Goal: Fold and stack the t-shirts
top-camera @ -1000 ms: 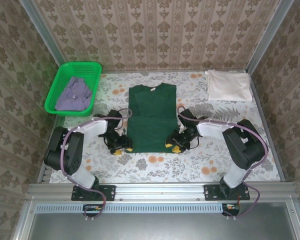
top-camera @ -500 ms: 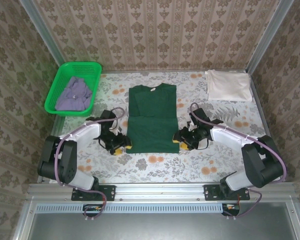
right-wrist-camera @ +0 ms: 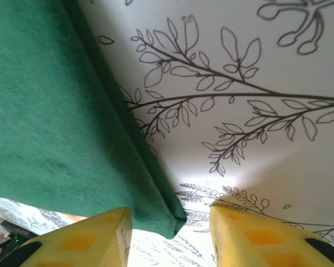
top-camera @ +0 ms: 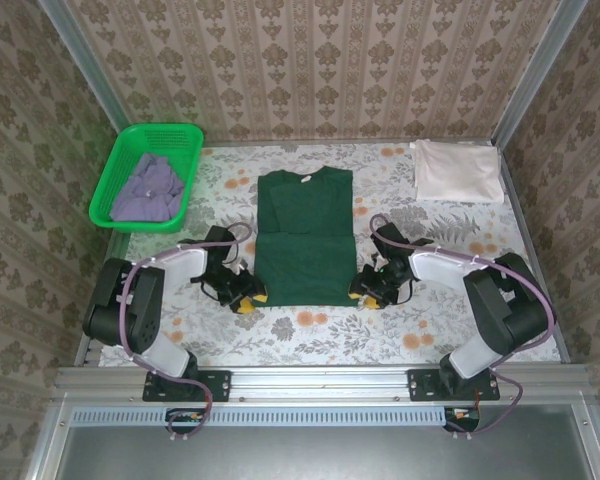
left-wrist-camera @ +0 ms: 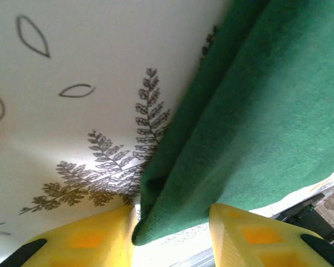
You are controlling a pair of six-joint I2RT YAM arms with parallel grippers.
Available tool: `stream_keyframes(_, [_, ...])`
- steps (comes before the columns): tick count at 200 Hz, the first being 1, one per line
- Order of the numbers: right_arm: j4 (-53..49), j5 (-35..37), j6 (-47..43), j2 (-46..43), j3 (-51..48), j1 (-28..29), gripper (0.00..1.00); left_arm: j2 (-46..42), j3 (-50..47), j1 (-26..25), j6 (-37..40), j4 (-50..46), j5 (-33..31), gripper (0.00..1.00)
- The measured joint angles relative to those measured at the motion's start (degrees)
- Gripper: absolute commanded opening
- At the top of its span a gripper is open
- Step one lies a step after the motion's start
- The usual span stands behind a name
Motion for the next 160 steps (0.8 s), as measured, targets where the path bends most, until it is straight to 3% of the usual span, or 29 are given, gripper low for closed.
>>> stream_keyframes(99, [-1.9,3.0,-1.2,1.1,1.8,2.2,0.35,1.0,1.0,0.0,0.2,-1.6,-2.0,0.29])
stream_keyframes(145, [-2.2,4.0,-1.5,2.1,3.0,3.5,0.24,2.2,2.0,-0.4,0.8,-3.5,-3.3,0.12])
stream_keyframes(160, [-1.9,4.1,-1.6,2.5,3.4,3.9,0.16,2.3,2.3,-0.6,1.0,-3.5,-3.6,0.05])
